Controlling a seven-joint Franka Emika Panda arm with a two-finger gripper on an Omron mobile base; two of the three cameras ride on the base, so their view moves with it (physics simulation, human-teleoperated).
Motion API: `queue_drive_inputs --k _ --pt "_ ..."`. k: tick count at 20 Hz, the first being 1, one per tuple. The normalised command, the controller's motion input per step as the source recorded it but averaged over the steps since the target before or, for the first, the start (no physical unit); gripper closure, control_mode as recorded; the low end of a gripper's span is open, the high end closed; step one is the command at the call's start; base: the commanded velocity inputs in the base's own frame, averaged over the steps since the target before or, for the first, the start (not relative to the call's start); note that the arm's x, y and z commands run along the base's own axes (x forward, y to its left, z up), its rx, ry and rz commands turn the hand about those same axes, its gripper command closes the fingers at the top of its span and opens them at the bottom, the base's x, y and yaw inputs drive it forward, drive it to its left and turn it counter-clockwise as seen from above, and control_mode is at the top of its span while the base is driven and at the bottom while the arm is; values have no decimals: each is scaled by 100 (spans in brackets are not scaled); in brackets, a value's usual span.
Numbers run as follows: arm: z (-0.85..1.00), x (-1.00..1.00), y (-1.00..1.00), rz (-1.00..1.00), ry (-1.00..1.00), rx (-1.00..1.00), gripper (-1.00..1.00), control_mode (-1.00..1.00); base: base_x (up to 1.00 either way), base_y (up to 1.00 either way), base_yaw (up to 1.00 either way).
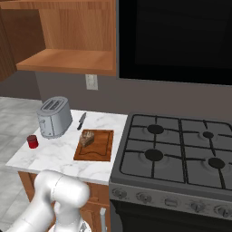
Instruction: Pick the bread, place it on the cutting board, pick the jam, place it on the counter, and close the cabinet.
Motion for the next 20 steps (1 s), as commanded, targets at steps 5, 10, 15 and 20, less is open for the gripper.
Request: queue_drive_inputs --k 5,10,15,20 --pt "0 11 -26 0 0 0 -100 -100 0 0 0" --pt "0 13 -23 0 0 0 -100 -100 0 0 0" --pt "0 16 -22 0 0 0 -100 -100 0 0 0" --pt "0 22 -21 0 0 0 -100 -100 0 0 0"
